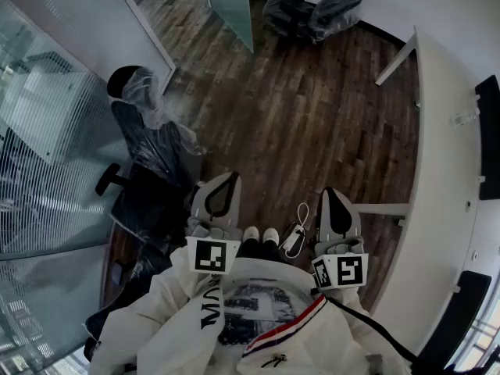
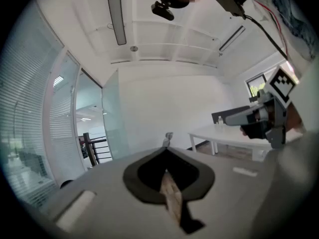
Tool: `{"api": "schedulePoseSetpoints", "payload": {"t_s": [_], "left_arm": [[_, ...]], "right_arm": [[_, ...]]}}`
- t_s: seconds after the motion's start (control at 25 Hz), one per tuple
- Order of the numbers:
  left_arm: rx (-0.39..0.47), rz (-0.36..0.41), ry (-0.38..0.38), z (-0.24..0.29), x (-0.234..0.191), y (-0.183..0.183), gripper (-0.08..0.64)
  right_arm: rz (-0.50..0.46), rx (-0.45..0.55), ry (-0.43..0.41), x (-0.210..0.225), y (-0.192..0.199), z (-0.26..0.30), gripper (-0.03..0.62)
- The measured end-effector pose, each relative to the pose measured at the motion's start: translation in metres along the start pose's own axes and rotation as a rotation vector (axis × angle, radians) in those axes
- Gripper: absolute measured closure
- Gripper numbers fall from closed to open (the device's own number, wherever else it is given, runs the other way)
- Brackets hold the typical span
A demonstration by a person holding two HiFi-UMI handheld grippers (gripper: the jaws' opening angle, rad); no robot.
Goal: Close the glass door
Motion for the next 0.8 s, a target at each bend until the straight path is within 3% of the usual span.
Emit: {"api": "schedulePoseSetpoints", "payload": {"t_s": [0.8], "left_arm": [[0.039,-0.026,0.025,0.003,0.017,-0.011,0.557]], "right_arm": [[0.011,0.056,0.044,0.004,-0.012,-0.017,0.586]]}}
Point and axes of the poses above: the fingertips, and each gripper's own axes: z forward along the fingers, x to its right, y out of its underside, the point moved 3 cm from there along -z, backward along the fingers, and after that the axes turned 4 degrees about -y, right-handed, at the moved point
